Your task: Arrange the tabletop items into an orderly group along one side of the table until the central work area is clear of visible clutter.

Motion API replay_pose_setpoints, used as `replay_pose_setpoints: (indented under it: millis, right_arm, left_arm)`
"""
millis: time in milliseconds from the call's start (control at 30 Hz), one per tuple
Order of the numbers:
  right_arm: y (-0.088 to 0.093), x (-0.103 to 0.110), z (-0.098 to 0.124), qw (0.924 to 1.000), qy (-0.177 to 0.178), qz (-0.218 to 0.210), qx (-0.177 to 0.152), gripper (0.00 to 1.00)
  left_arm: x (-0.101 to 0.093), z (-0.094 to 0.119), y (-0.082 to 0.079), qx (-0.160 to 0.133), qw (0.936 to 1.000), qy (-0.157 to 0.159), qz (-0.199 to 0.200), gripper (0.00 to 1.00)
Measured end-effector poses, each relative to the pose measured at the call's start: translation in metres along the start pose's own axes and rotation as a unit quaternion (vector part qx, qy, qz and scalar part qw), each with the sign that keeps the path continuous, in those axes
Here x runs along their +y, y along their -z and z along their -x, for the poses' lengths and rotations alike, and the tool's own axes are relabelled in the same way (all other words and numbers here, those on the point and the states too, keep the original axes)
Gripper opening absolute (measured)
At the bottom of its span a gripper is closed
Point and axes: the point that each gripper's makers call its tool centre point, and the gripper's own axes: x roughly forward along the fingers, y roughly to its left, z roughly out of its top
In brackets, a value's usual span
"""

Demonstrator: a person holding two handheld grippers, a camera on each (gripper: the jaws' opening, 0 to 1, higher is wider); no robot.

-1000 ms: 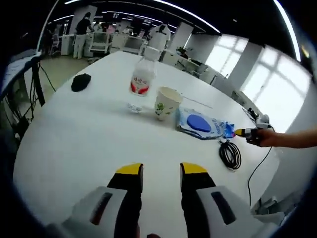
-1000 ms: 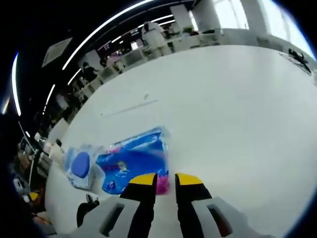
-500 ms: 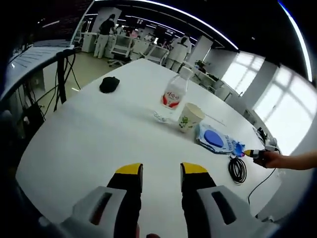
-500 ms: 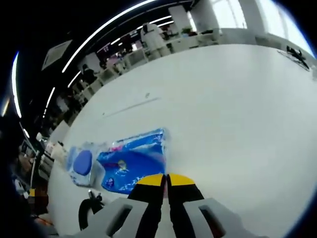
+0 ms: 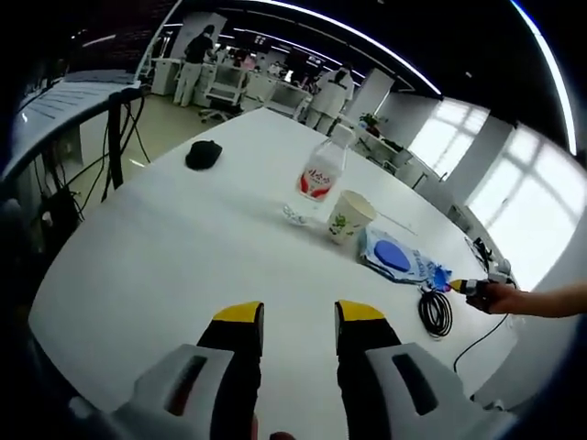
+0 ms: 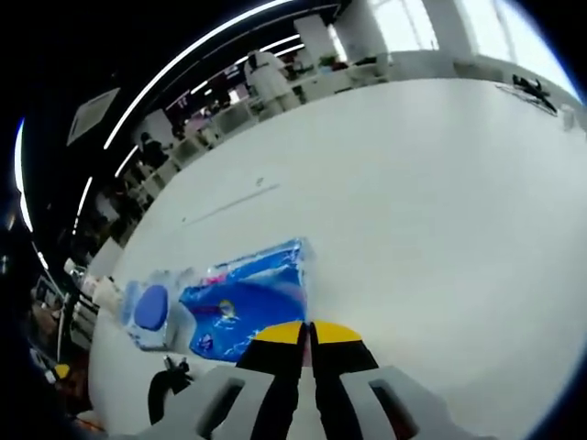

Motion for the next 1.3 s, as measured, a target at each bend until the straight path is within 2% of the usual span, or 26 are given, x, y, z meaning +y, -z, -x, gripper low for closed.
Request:
replay_pose_setpoints:
  millis: [267, 433, 567, 800, 900, 1133, 1300]
  right_arm:
    - [0.000, 0.001, 0.008, 1.0000, 0.007, -0.002, -0.004, 0.05]
    - [-0.004, 0.004, 0.016, 0.9999, 0.004, 0.000, -0.010, 0.10]
    - [-0.003, 0.013, 0.027, 0.9996, -0.007, 0.024, -0.012, 0.13]
    - [-0.003, 0.010, 0.038, 0.9980, -0.015, 0.057, -0.024, 0.16]
    - [0.002, 0.010, 0.042, 0.9966, -0.023, 0.077, -0.022, 0.19]
    - [0.022, 0.026, 0.061, 0.9911, -0.049, 0.121, -0.025, 0.28]
    - [0.027, 0.037, 0.077, 0.9863, -0.066, 0.147, -0.036, 0.35]
  left_arm:
    - [0.005, 0.011, -0.004, -0.003, 1.0000, 0.003, 0.000, 0.29]
    - [-0.001, 0.016, -0.005, 0.005, 0.9995, 0.013, -0.030, 0.30]
    - [-0.004, 0.018, -0.004, 0.009, 0.9985, 0.023, -0.048, 0.30]
    - [-0.007, 0.018, -0.003, 0.012, 0.9972, 0.040, -0.061, 0.30]
    - [-0.013, 0.021, -0.005, 0.009, 0.9965, 0.050, -0.067, 0.30]
    - [-0.021, 0.020, -0.017, -0.001, 0.9949, 0.072, -0.071, 0.30]
    - [-0.029, 0.019, -0.020, 0.010, 0.9907, 0.084, -0.107, 0.32]
